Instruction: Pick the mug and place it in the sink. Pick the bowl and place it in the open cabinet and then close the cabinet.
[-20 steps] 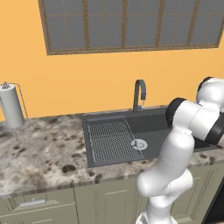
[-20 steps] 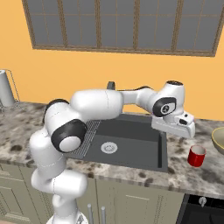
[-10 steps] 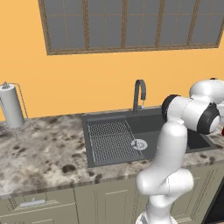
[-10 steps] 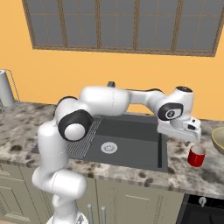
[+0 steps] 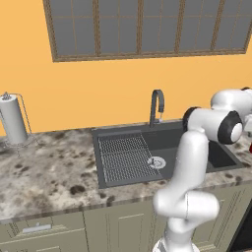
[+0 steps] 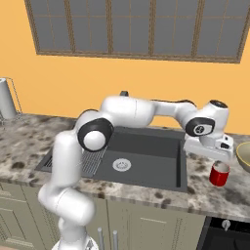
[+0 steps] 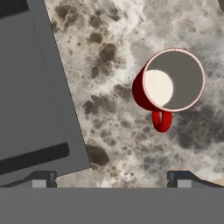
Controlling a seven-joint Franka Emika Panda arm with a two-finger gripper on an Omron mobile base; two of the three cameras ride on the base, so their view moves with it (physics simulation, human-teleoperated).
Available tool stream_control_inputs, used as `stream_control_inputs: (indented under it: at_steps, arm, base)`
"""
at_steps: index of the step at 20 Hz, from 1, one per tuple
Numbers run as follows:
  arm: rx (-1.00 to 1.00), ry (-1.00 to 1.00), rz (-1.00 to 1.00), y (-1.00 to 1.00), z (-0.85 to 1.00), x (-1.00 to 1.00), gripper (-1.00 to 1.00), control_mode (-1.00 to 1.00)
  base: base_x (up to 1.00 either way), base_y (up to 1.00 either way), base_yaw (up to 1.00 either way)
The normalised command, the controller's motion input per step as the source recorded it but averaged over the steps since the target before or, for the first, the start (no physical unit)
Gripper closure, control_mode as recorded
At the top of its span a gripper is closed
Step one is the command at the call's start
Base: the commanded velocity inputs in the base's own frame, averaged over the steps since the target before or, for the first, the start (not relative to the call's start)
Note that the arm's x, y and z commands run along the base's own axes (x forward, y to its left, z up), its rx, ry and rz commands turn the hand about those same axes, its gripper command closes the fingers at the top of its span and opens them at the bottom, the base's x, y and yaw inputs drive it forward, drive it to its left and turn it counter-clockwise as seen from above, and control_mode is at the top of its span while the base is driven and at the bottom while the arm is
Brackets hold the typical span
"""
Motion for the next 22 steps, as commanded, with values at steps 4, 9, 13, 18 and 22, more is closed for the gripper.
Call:
stream_control_inputs:
  at_steps: [4,9,13,18,22]
  arm:
    - [0.00,0.00,0.00,-0.17,-0.25,0.00,-1.00,-1.00]
    - [0.00,0.00,0.00,-0.06,-0.31,0.00,-1.00,-1.00]
    - [0.00,0.00,0.00,-0.15,-0.21,0.02,-1.00,-1.00]
    - [0.00,0.00,0.00,-0.16,-0.21,0.01,-1.00,-1.00]
    - [0.00,0.00,0.00,-0.05,-0.30,0.00,-1.00,-1.00]
  base:
    - [0.00,0.00,0.00]
    - [0.00,0.00,0.00]
    - [0.00,0.00,0.00]
    - [0.00,0.00,0.00]
    - [0.00,0.00,0.00]
